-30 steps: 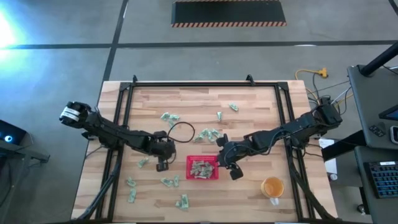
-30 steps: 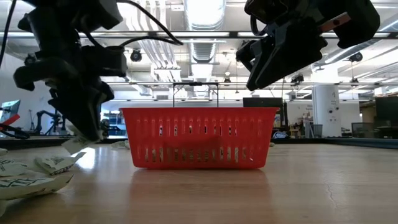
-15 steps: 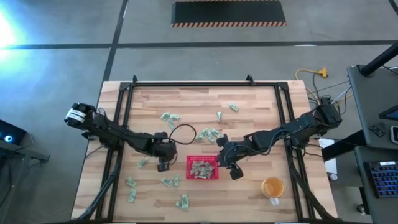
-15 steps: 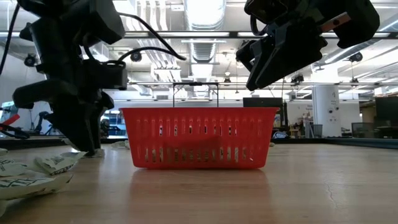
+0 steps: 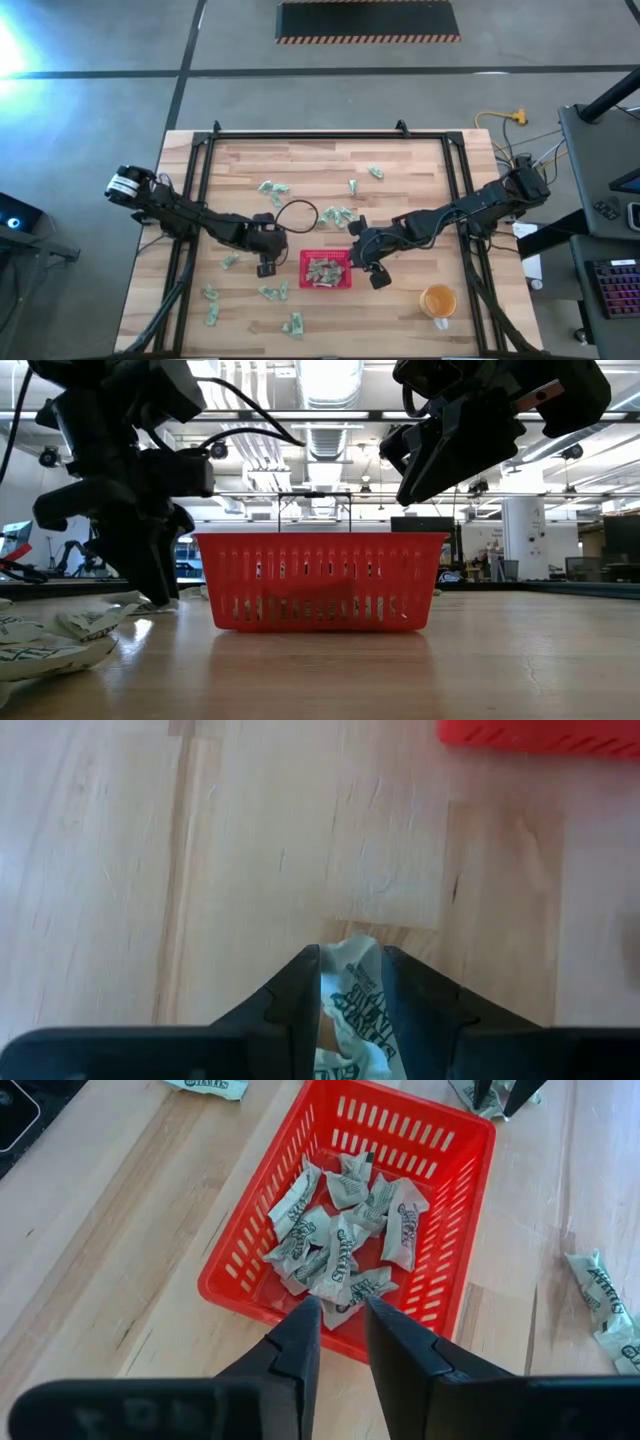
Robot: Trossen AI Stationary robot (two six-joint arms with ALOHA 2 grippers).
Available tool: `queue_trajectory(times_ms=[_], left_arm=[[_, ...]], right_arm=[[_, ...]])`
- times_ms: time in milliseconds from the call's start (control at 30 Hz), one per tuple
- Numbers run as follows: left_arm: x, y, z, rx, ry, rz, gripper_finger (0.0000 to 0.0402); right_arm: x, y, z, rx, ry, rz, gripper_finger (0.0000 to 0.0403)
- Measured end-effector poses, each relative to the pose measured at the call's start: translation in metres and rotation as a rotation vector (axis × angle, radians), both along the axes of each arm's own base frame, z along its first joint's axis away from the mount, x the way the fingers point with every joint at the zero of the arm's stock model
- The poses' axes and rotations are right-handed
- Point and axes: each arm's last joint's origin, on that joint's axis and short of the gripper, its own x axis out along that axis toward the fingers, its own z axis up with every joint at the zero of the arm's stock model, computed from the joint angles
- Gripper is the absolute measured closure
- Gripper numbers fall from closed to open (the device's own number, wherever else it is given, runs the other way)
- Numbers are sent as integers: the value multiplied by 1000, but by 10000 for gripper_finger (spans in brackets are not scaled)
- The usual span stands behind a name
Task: Pick and place Stevia / Truvia into bins
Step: Put the white stevia packet into the red bin
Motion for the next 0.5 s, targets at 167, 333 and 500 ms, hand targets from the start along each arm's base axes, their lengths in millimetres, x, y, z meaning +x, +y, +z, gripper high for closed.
queue_trajectory(times_ms=[167,333,500], left_arm=[[0,0,0,12,2,-26,308],[0,0,0,21,3,-48,313],[0,0,0,33,4,-71,365]], right_arm=[[0,0,0,0,0,0,321],[0,0,0,0,0,0,319],[0,0,0,0,0,0,326]])
